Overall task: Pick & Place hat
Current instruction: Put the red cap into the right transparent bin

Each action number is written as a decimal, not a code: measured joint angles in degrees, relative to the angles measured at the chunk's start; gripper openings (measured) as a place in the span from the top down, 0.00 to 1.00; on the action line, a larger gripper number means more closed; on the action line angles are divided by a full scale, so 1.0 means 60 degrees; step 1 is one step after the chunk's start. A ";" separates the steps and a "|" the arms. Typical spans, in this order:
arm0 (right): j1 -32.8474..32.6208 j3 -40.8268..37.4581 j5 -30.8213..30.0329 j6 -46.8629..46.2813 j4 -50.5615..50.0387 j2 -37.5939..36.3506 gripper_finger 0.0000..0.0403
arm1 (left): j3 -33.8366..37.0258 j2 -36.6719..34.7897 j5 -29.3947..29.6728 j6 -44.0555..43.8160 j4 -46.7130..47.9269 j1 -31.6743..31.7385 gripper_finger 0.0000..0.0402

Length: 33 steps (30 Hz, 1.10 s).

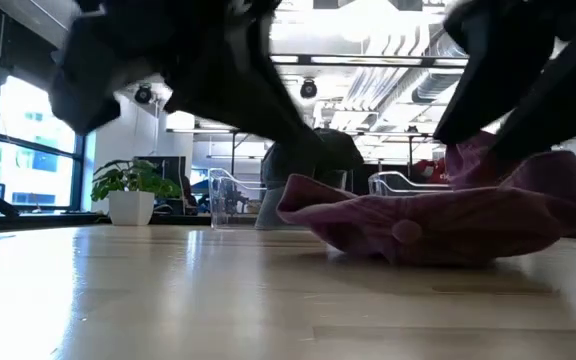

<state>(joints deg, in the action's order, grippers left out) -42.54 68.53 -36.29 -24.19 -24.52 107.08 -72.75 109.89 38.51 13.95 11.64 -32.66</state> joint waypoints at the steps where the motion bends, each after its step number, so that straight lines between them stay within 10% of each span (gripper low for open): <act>1: -0.0001 -0.0002 -0.0259 -0.0338 -0.0006 0.0179 0.46 | 0.0000 0.0000 0.0289 -0.0327 0.0334 -0.0001 0.88; 18: 0.1482 -0.0004 0.0372 -0.0067 0.0425 0.1233 0.65 | 0.0844 -0.0237 0.1019 -0.3401 0.2337 0.0069 0.88; 25: 0.1782 -0.0004 0.0868 0.0044 -0.0598 0.1019 0.95 | 0.0856 -0.0237 0.1084 -0.3456 0.2371 0.0061 0.88; 33: 0.1292 -0.0004 0.2396 0.0689 -0.0864 -0.0433 0.98 | 0.0860 -0.0234 0.0479 -0.1622 -0.0353 -0.0103 0.88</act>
<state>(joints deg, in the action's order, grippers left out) -34.78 68.51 -21.92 -20.06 -29.70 104.48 -67.59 108.48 41.38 4.22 9.52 -33.28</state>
